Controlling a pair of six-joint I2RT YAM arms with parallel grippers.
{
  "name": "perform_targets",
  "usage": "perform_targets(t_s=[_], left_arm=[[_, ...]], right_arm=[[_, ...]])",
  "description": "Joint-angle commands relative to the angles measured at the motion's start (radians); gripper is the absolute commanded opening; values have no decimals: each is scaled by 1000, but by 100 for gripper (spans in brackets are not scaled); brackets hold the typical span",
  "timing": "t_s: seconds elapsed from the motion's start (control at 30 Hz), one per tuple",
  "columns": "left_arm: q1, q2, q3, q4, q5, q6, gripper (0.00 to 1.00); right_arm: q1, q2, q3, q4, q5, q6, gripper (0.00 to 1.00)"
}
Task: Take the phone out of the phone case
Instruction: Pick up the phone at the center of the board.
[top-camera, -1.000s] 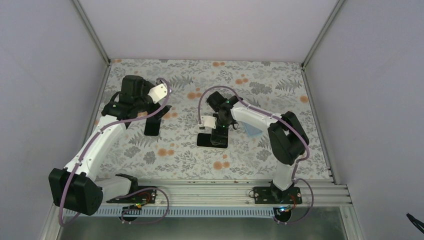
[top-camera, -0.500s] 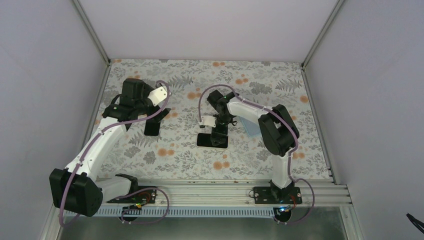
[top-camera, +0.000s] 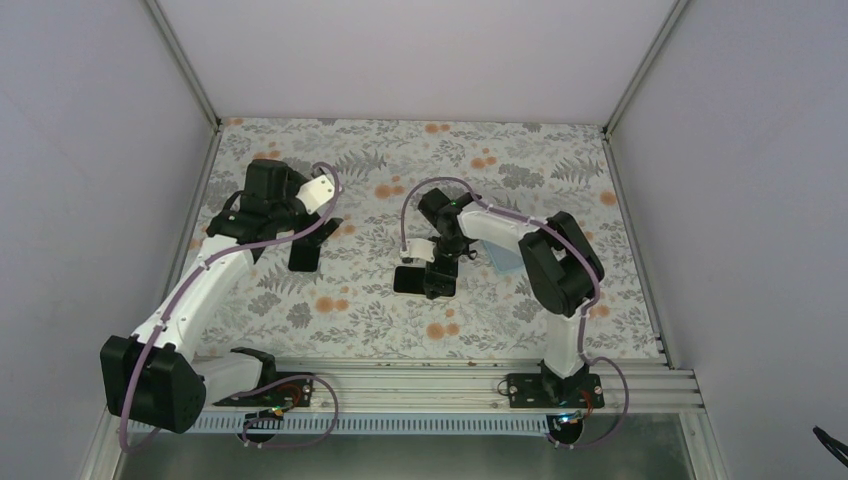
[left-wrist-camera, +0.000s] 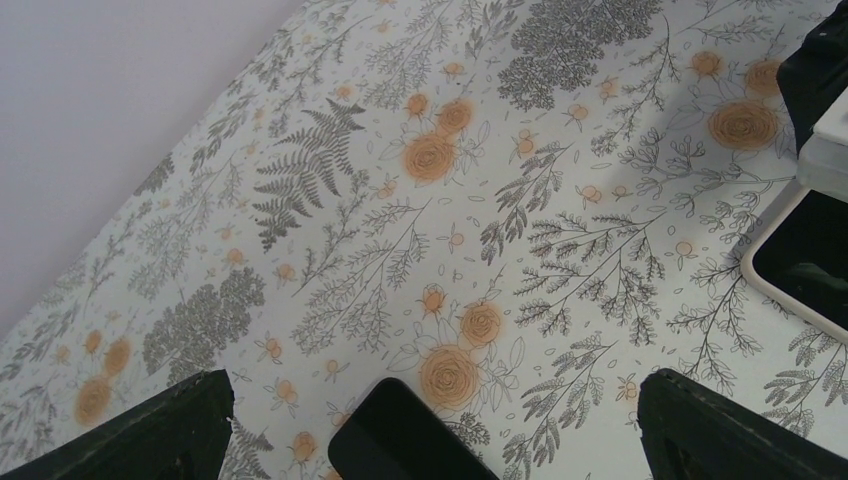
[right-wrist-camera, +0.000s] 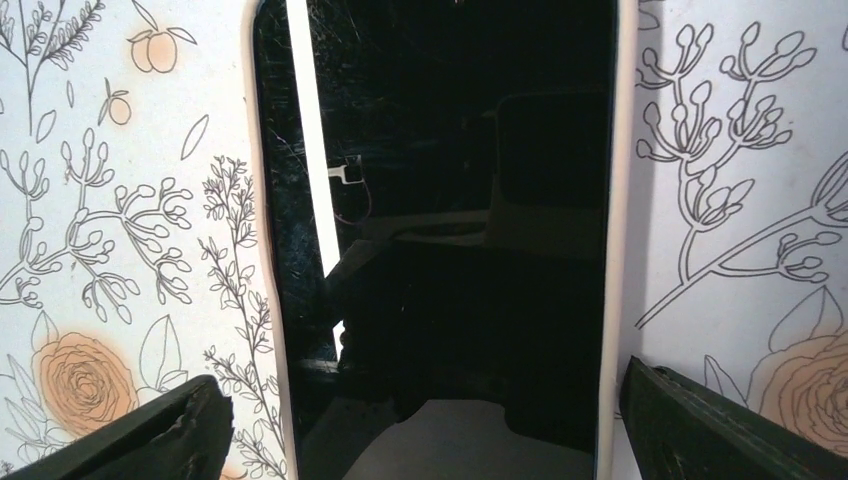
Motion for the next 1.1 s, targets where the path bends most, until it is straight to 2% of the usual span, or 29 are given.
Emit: perform_targets(t_s=[0.0,0.2,0.33,0.4,0.47,0.57,0.73,0.87,1.07], left_arm=[[4,-1,-7,25,27,-24,100],[4,5,-7,33,21,-30,100],[5,11,-8,35,21,-36,100],[4,17,-6,33,26,-36,100],[4,20,-5,28,33,-36,100],[4,22,-4,19,60,-33,100],[5,51,30,-43,171,-28,100],[5,103,104,-124,280,-24,100],[4,251,316,-302,457,-26,100]], right_arm=[[18,-19,-61,53,51,43,100],[106,-62,-173,200,249,100,100],[133,-77,-201,241,271,108,98],[136,-81,-203,248,272,109,93],[139,-86,-205,259,279,114,82],[141,-106,-206,278,282,126,71],[141,-193,-212,328,280,140,61],[141,-277,-194,359,311,150,60],[141,-367,-101,373,369,157,59]])
